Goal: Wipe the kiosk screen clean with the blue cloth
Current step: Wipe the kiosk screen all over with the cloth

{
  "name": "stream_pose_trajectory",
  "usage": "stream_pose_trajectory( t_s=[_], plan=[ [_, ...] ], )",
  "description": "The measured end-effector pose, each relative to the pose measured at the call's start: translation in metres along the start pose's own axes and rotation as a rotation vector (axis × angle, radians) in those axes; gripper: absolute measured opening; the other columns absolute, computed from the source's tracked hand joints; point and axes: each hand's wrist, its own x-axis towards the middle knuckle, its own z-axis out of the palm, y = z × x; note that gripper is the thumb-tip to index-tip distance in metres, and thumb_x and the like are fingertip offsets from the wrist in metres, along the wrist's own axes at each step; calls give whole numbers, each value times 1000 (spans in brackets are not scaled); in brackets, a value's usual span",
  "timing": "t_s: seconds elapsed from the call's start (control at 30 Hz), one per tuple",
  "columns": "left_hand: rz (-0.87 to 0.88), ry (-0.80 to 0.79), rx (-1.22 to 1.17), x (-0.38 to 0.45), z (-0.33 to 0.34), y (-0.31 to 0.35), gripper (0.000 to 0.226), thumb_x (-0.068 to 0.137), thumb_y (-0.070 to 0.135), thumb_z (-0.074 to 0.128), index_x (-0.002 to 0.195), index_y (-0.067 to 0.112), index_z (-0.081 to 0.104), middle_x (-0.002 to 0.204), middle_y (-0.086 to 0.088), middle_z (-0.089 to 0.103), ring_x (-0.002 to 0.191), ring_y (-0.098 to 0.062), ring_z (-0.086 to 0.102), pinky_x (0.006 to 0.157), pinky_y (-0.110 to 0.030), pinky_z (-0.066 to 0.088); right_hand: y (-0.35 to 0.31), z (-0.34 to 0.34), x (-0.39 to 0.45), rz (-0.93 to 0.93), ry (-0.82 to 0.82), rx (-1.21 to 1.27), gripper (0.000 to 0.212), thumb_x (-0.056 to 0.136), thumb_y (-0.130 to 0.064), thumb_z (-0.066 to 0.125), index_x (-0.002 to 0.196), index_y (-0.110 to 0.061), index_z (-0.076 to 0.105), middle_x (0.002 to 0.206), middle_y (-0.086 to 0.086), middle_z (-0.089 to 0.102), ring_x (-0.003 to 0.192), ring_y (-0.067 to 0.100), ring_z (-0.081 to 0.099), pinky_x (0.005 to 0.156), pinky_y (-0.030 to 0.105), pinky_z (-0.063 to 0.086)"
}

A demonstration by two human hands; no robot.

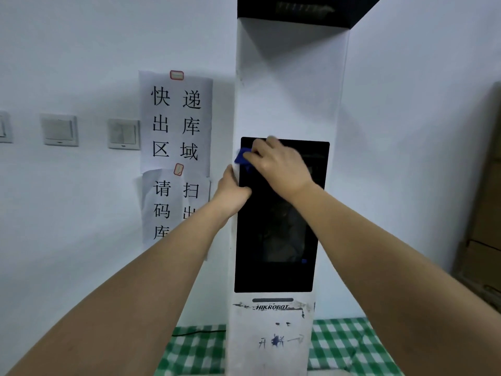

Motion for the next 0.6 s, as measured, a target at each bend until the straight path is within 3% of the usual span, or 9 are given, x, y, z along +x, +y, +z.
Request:
stream_pose_trajectory(
  t_s=[0.07,0.13,0.2,0.27,0.37,0.47,0.53,0.6],
  plan=[
    [-9,-8,6,-1,0,-1,63,79,3,48,139,14,32,125,-13,55,109,-26,57,84,-33,50,4,0,5,180,-2,29,23,62,-2,69,82,-13,70,80,5,61,68,25,57,40,21,22],
    [-2,3,14,-1,1,-1,56,80,2,48,134,12,36,120,-13,57,101,-23,59,76,-29,50,-9,2,7,334,8,96,27,56,2,76,79,-10,69,79,7,61,66,26,56,39,20,23],
    [13,28,1,-1,1,-1,47,82,0,47,127,12,39,108,-11,60,85,-16,57,63,-23,44,-26,5,7,341,0,171,26,56,2,79,78,-7,68,79,9,61,67,27,56,38,20,25],
    [18,37,-1,-1,3,1,46,83,0,46,125,16,39,96,-5,58,77,-12,53,59,-21,41,-31,3,7,222,-23,181,27,56,-2,81,79,-8,69,79,8,61,69,26,58,39,20,26],
    [11,22,-2,-2,2,2,46,82,3,47,125,16,40,108,-9,59,88,-17,57,67,-25,46,-13,0,9,107,-11,49,26,57,-6,79,80,-13,70,79,4,62,69,23,59,39,21,24],
    [1,5,10,-3,-1,1,51,79,4,49,128,16,40,116,-11,58,101,-24,60,81,-33,52,-6,2,6,320,27,92,28,58,3,76,83,-9,70,81,7,62,68,27,57,38,21,27],
    [2,-2,12,-2,-1,1,47,79,3,48,124,15,41,114,-10,59,95,-21,59,75,-30,51,-20,4,7,481,54,150,32,57,5,77,86,-9,71,84,8,63,69,28,57,39,20,25],
    [9,0,4,-4,-1,3,38,81,2,48,114,18,41,106,-7,59,82,-14,56,64,-23,45,-33,5,10,500,32,194,34,58,4,79,89,-7,71,87,10,63,71,28,58,40,21,26]
  ],
)
